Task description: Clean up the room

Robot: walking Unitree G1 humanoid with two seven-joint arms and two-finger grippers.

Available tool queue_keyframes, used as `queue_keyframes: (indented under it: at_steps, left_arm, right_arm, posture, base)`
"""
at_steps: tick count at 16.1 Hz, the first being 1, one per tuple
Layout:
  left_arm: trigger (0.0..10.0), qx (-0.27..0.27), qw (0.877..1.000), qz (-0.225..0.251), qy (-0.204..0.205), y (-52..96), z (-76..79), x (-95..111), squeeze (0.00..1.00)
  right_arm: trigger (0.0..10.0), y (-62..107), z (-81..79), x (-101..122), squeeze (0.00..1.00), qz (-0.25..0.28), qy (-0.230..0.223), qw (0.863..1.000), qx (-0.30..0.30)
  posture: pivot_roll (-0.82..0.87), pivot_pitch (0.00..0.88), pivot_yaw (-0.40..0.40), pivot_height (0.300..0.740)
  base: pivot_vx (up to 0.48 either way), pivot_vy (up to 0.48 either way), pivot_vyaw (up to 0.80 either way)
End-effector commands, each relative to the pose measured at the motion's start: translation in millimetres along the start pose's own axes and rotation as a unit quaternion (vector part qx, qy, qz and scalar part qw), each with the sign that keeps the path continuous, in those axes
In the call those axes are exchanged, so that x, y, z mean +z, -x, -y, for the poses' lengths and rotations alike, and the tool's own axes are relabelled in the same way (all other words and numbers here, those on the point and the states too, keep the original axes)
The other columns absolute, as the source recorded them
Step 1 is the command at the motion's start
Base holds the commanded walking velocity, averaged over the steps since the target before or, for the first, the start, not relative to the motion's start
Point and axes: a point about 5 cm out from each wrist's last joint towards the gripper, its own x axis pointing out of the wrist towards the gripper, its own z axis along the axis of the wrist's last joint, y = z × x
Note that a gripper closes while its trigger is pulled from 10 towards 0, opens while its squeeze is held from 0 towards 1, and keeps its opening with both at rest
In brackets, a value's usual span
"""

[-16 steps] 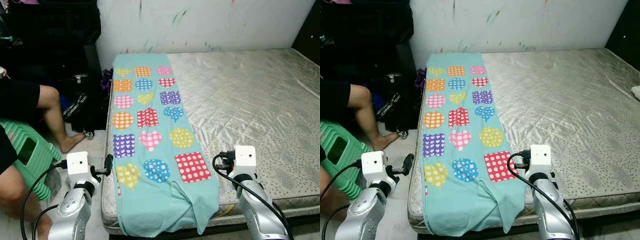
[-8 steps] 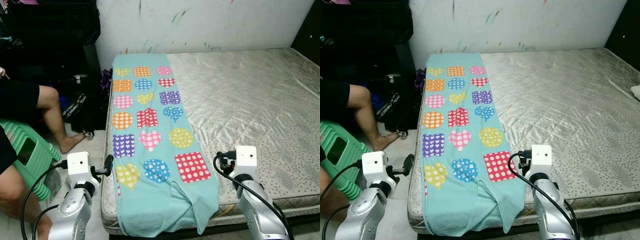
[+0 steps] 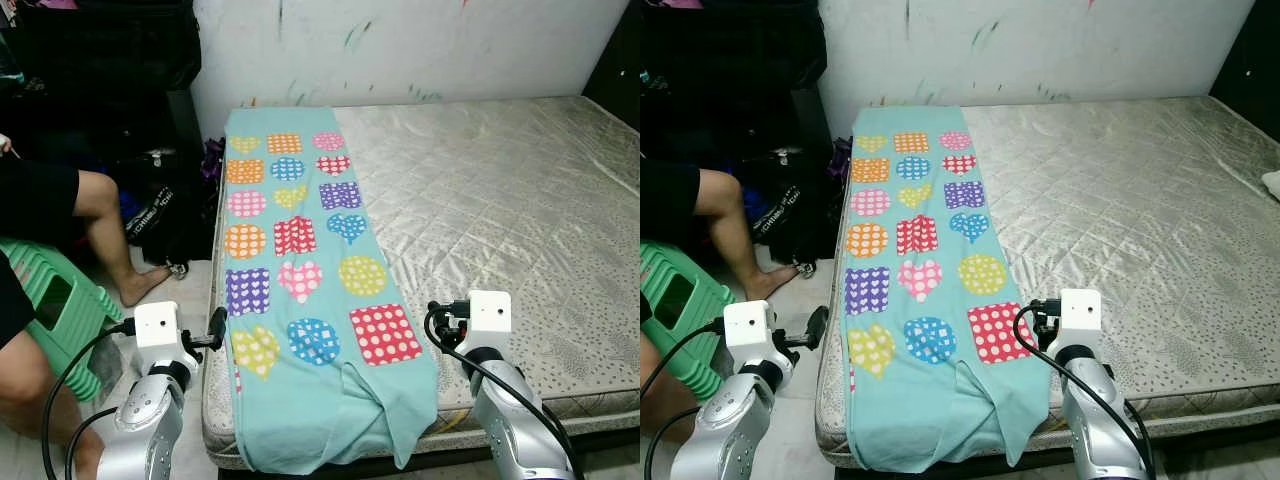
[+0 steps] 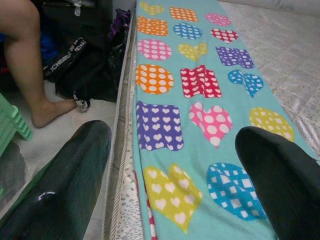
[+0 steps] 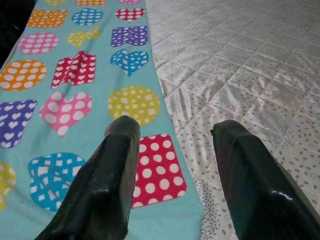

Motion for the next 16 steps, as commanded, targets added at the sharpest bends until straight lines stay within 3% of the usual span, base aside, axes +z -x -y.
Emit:
queue_keyframes:
  at_steps: [1,9,16]
  left_arm:
    - [10.0,0.005,1.0,0.008,-0.005,-0.3,-2.2,4.2,0.0]
    - [10.0,0.006,1.0,0.008,-0.006,-0.1,-2.1,4.1,0.0]
    - [10.0,0.037,0.999,0.022,-0.031,-0.1,-11.2,8.5,0.0]
  right_arm:
    - [10.0,0.4,-0.6,5.7,0.0,0.014,-0.001,1.0,0.003]
    - [10.0,0.6,-3.4,5.5,0.0,0.015,0.002,1.0,0.012]
    - [10.0,-2.2,-10.1,12.5,0.0,0.035,0.023,0.998,0.049]
  posture:
    - [-0.11,0.0,0.004,0.7]
    - [-0.12,0.0,0.006,0.596]
    - [-0.11,0.0,0.006,0.591]
  base:
    - [0.0,0.0,0.0]
    - [0.0,0.0,0.0]
    - [0.0,0.0,0.0]
